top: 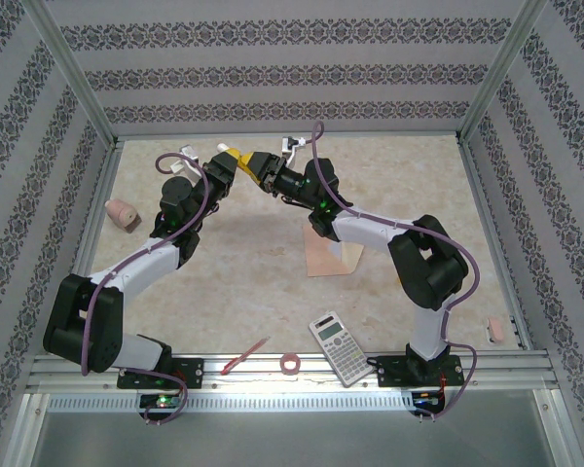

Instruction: Place the letter into the envelope and seal it

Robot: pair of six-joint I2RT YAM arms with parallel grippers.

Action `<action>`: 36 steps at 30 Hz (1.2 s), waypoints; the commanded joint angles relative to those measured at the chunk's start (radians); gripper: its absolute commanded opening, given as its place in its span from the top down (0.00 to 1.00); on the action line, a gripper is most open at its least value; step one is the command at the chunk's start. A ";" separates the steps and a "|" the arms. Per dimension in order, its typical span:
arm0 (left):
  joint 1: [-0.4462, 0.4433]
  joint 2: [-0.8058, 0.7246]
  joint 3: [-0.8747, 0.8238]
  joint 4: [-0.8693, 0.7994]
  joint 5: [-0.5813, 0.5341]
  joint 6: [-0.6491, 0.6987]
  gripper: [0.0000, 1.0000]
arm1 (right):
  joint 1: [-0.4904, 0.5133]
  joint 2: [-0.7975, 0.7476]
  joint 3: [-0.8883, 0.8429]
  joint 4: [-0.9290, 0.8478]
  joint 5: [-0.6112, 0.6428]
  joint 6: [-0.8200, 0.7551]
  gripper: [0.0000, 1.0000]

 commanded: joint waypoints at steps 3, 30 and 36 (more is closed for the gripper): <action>-0.016 0.012 -0.003 0.056 -0.002 0.006 1.00 | 0.012 0.009 0.023 0.059 -0.035 0.010 0.58; -0.015 0.018 0.000 0.012 0.016 0.043 0.67 | 0.011 -0.031 -0.019 0.044 -0.026 -0.019 0.84; -0.013 -0.003 0.014 -0.037 0.022 0.081 0.26 | -0.003 -0.076 -0.035 -0.026 -0.016 -0.078 0.85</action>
